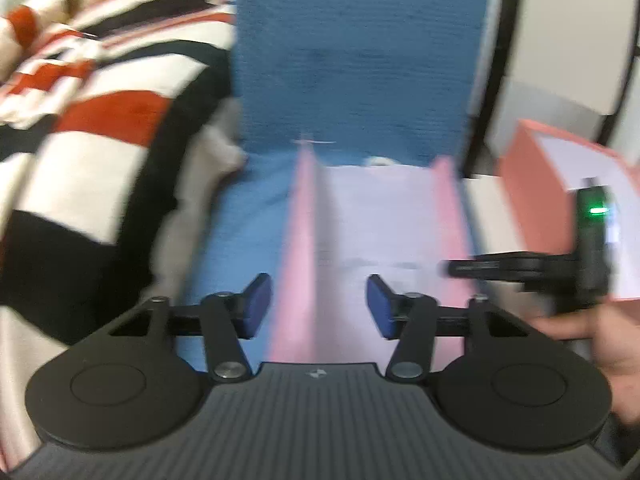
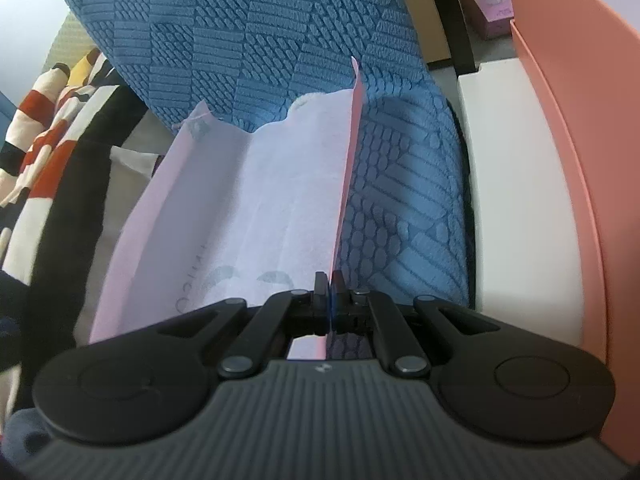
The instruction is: Organize objects
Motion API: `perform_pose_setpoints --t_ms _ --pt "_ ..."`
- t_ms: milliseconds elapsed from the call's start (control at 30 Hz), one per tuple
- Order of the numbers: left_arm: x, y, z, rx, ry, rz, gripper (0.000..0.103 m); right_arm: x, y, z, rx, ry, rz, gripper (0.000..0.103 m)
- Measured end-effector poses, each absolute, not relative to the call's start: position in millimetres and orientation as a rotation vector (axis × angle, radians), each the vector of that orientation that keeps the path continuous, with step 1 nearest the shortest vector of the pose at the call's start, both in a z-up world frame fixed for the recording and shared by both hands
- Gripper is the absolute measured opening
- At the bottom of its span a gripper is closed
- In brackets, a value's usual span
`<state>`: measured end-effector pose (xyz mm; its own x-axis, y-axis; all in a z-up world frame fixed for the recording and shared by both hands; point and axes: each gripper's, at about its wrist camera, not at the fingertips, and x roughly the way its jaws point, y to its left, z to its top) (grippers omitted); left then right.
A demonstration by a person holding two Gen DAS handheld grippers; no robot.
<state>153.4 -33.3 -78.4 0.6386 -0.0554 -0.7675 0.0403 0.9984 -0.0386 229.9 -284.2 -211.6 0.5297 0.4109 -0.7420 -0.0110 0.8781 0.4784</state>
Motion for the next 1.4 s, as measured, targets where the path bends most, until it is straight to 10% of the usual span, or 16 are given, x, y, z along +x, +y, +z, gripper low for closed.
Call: perform_pose_setpoints --t_ms 333,1000,1167,1400 --pt "175.3 -72.3 -132.7 -0.101 1.02 -0.34 0.035 233.3 -289.0 -217.9 0.541 1.038 0.248 0.004" --pt "183.4 -96.1 -195.9 -0.148 1.037 -0.516 0.054 231.4 -287.4 -214.6 0.547 1.071 0.228 0.005" --pt "180.5 -100.0 -201.3 -0.087 1.034 -0.509 0.023 228.7 -286.6 -208.3 0.54 1.071 0.221 0.006" --pt "184.0 -74.5 -200.2 -0.253 1.043 -0.487 0.009 223.6 -287.8 -188.5 0.56 0.978 0.252 0.01"
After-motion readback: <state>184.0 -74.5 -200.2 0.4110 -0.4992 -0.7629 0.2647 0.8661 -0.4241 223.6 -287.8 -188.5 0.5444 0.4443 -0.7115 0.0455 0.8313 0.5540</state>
